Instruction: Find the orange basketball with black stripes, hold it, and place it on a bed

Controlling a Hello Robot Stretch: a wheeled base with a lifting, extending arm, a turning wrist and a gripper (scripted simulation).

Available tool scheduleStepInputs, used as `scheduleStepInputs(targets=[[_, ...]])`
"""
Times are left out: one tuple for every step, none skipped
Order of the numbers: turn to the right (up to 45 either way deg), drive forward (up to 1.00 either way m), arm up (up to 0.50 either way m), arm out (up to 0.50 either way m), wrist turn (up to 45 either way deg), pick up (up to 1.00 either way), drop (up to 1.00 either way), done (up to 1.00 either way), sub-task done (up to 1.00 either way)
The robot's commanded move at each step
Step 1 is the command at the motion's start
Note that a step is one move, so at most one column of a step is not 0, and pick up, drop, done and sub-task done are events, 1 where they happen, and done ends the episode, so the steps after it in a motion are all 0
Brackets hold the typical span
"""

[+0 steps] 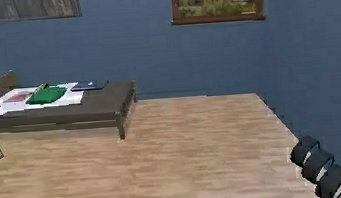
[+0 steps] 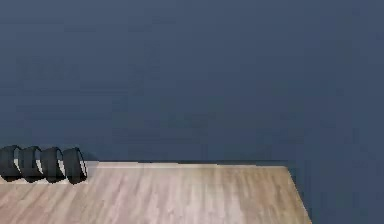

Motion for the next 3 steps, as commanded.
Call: scheduleStepInputs(targets=[[-45.0,0.00,0.00,0.00,0.0,0.00,0.00,0.00,0.00],[-45.0,0.00,0.00,0.00,0.0,0.00,0.00,0.00,0.00],[-27.0,0.00,0.00,0.00,0.0,0.00,0.00,0.00,0.00]])
